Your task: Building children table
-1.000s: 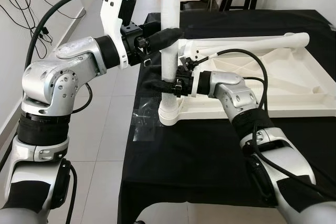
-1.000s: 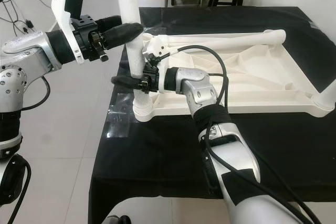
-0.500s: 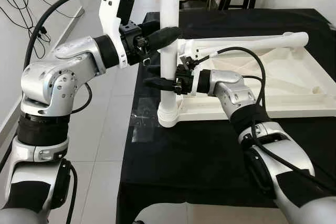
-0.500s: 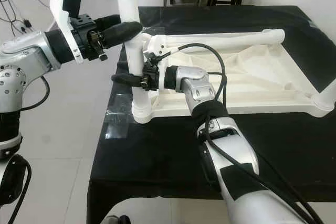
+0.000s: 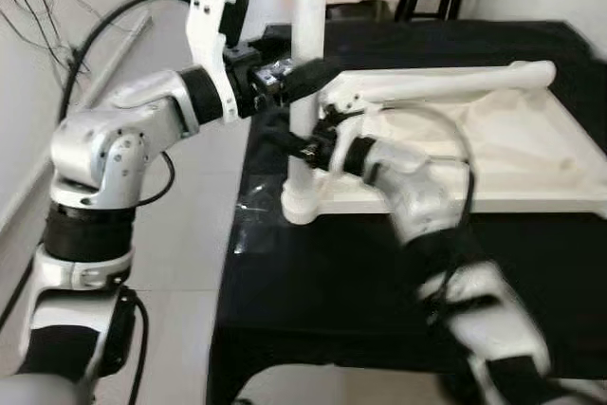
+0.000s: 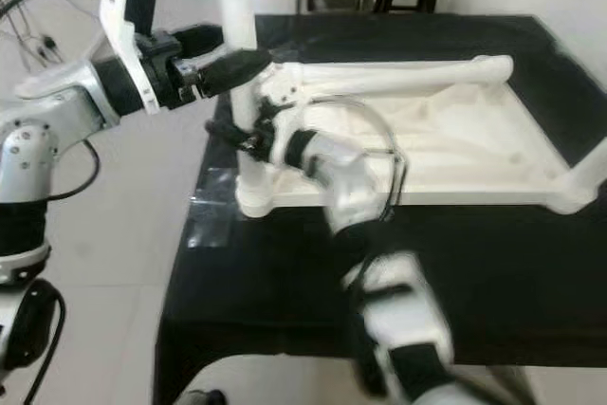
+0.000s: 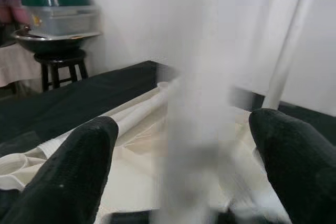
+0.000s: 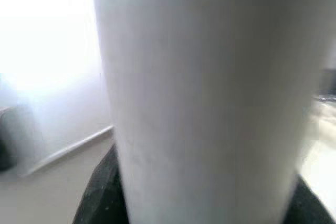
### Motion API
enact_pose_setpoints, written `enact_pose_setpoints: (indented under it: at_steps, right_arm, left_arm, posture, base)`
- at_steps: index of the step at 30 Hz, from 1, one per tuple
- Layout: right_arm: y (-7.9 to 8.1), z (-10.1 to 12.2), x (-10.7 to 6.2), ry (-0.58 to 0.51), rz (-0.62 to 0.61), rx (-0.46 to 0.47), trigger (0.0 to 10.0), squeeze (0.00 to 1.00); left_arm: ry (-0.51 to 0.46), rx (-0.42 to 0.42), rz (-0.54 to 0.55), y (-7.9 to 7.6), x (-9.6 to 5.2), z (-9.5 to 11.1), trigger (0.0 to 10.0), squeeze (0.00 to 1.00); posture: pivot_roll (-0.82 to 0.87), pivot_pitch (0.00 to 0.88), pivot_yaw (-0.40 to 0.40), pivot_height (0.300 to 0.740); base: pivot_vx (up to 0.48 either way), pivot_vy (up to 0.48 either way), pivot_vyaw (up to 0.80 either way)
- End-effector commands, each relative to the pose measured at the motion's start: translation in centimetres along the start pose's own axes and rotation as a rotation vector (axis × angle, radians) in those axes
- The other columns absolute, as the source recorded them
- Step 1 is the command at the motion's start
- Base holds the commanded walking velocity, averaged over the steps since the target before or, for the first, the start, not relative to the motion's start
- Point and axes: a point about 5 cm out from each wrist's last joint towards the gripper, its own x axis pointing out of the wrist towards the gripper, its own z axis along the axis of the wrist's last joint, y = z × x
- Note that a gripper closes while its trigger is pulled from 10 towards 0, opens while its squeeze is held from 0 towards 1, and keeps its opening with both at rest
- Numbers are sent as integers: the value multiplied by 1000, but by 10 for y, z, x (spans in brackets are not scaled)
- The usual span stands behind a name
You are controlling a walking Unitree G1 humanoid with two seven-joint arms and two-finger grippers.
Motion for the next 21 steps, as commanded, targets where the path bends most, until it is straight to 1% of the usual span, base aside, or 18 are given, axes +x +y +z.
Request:
enact_pose_setpoints:
  at_steps: [1,2,3,5,6,8,14,17,20,21]
  right_arm:
    - [7,-54,-29,223,-280,63,0,0]
    - [14,-56,-31,217,-308,62,0,0]
    - [14,-56,-31,217,-308,62,0,0]
    - [17,-52,-17,169,-282,48,0,0]
    - [17,-52,-17,169,-282,48,0,0]
    - [13,-45,-5,134,-293,40,0,0]
    - [12,-40,-7,142,-334,48,0,0]
    - [13,-37,-15,148,-381,63,0,0]
    - [13,-35,-15,155,-382,33,0,0]
    - [12,-35,-15,155,-384,39,5804,0]
  left_arm:
    - [13,-2,28,5,-3,-2,10000,0]
    - [12,-2,34,6,-3,-2,10000,0]
    - [12,-2,34,6,-3,-2,10000,0]
    - [11,-2,35,5,-2,-2,10000,0]
    - [11,-2,35,5,-2,-2,10000,0]
    - [21,4,25,5,-2,-3,10000,0]
    - [22,6,26,5,-5,-4,10000,0]
    - [29,5,22,4,-8,-6,10000,0]
    - [38,5,17,3,-9,-8,10000,0]
    - [39,6,16,2,-9,-8,10000,0]
  posture:
    - [42,154,-11,740]
    - [42,154,-11,740]
    - [42,154,-11,740]
    - [38,137,-2,740]
    - [38,137,-2,740]
    - [41,130,5,740]
    - [48,126,13,740]
    - [48,123,14,740]
    - [48,123,15,740]
    - [49,122,14,740]
  base:
    - [0,0,0]
    - [0,0,0]
    - [0,0,0]
    - [0,0,0]
    - [0,0,0]
    - [0,0,0]
    - [0,0,0]
    - [0,0,0]
    - [0,0,0]
    - [0,0,0]
